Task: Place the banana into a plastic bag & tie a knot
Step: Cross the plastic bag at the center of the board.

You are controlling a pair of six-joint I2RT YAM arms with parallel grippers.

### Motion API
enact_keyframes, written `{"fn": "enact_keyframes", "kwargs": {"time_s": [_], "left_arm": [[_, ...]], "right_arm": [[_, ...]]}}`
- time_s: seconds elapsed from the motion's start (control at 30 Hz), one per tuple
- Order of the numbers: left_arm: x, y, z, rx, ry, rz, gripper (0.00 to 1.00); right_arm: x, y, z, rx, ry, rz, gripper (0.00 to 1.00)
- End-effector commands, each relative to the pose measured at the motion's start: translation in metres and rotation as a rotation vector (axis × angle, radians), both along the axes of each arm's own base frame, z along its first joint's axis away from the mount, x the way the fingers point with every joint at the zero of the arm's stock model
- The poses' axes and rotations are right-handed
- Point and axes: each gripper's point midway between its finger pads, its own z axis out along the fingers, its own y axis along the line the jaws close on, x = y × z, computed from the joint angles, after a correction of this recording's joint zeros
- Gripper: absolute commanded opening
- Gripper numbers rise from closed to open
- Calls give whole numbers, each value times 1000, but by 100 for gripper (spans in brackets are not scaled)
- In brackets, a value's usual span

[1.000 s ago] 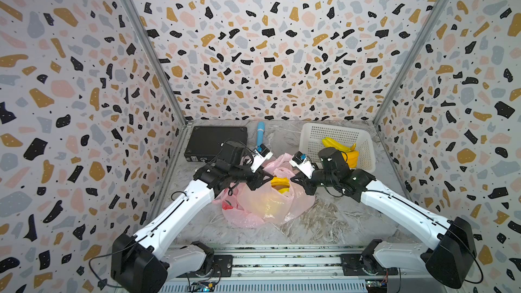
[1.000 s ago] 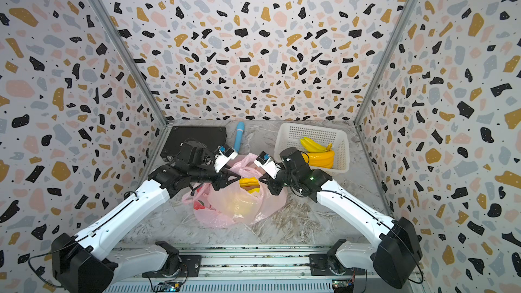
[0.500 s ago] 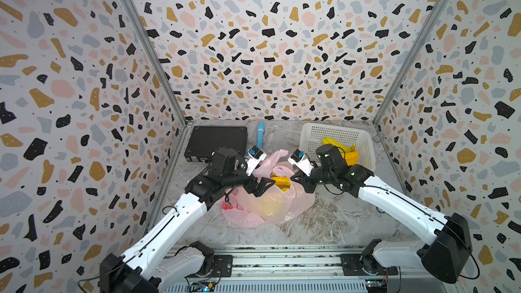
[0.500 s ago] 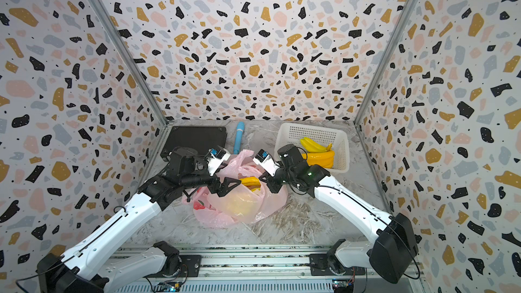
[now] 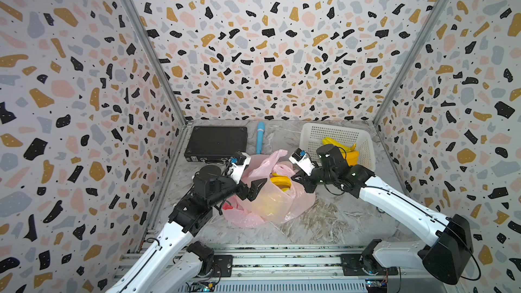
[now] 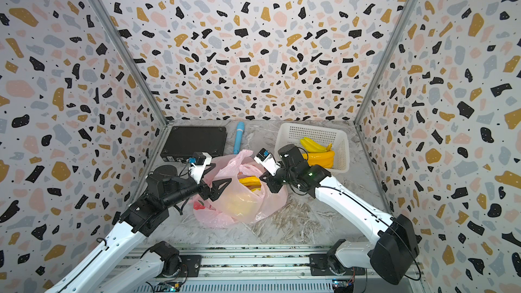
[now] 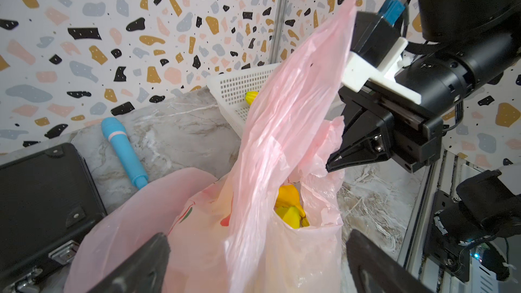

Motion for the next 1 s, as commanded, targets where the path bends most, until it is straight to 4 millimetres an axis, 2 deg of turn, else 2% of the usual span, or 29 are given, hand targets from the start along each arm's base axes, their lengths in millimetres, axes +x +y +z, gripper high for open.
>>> {"fn": "enact_keyframes", "kwargs": {"time_s": [0.0,0.23,0.33,0.4,0.47,0.57,0.6,0.73,0.87,0.97], "left_arm": [[6,-7,16,-12,-70,-19,93],[8,-19,16,-19,-66,-85,86],[6,-18,17,-17,-60,-85,75],[7,-14,17,-23,-57,-53,74],[7,-6,17,-28,-64,-12,77],[8,10,14,-39,-85,84,97],[9,16,14,-45,-95,115,99],[8,32,12,-79,-102,202,99],[-1,27,9,-128,-108,162,99],[0,22,7,-120,-113,132,99]], "right_arm": [[1,-2,33,48,-15,-49,0],[-9,0,30,0,71,3,0],[-10,0,31,-3,74,9,0],[-9,-1,31,-8,71,3,0],[-6,-3,29,-22,68,-14,0],[-3,-4,27,-42,71,-32,0],[-2,-5,26,-46,71,-37,0],[1,-6,27,-48,70,-55,0],[2,-6,30,-43,64,-64,0],[2,-6,31,-42,64,-67,0]]}}
